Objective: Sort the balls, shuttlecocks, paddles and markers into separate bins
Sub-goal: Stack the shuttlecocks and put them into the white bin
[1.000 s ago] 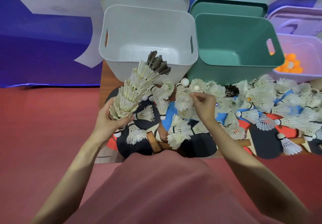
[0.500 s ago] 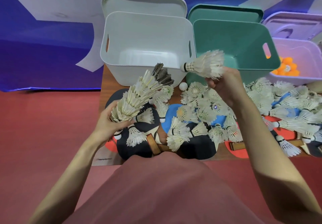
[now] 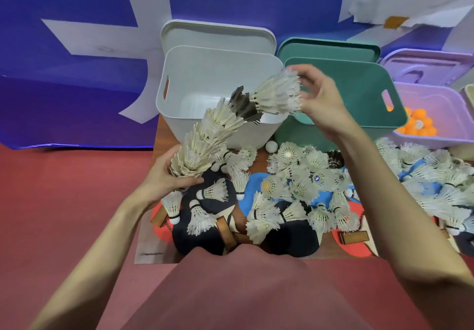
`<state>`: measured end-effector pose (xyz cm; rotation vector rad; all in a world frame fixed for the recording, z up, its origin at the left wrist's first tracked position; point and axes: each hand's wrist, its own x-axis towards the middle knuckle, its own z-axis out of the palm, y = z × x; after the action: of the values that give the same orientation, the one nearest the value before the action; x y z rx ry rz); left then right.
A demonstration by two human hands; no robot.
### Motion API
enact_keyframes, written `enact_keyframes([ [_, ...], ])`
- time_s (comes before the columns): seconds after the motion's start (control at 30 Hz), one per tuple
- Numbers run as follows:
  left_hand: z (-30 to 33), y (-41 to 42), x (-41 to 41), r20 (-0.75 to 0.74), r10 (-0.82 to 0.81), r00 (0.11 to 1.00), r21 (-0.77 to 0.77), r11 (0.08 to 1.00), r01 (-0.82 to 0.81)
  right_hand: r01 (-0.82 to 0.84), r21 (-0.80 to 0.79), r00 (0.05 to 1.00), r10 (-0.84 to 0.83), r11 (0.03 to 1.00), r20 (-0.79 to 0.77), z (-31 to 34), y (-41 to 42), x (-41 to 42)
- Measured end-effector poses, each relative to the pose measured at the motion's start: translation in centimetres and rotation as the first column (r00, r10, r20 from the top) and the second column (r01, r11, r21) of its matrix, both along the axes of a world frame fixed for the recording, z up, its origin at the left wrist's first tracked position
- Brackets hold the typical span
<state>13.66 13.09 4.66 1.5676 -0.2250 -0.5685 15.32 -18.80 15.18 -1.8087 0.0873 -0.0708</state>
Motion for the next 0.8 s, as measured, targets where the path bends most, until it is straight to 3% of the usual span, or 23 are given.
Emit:
enact_keyframes([
  [0.07, 0.3, -0.2, 0.7, 0.002, 0.015, 1.000, 0.000, 1.000, -0.015, -0.019, -0.015, 0.994, 0.021, 1.000, 0.103, 1.1, 0.1, 0.6],
  [0.2, 0.8, -0.4, 1.8, 0.004, 0.028, 1.000, 0.004, 1.000, -0.028, 0.037, 0.191, 0.999, -0.037, 0.981, -0.004, 2.7, 1.0, 1.2],
  [0.3, 1.0, -0.4, 2.3, 0.022, 0.035, 0.999, 0.018, 0.999, -0.036, 0.003, 0.286, 0.998, 0.015, 0.958, -0.060, 2.4, 0.9, 1.4],
  [0.5, 1.9, -0.6, 3.2, 0.103, -0.024, 0.994, 0.132, 0.991, 0.010, -0.011, -0.021, 0.998, 0.009, 1.000, -0.058, 0.5, 1.6, 1.7],
  [0.63, 4.4, -0.6, 5.3, 0.208, -0.084, 0.975, 0.213, 0.976, 0.038, -0.009, 0.199, 0.992, 0.034, 0.980, -0.120, 0.5, 0.6, 2.7],
  [0.8, 7.7, -2.4, 10.8, 0.422, -0.203, 0.884, 0.444, 0.896, -0.006, -0.041, 0.282, 0.992, 0.072, 0.959, -0.102, 1.1, -0.4, 4.9],
])
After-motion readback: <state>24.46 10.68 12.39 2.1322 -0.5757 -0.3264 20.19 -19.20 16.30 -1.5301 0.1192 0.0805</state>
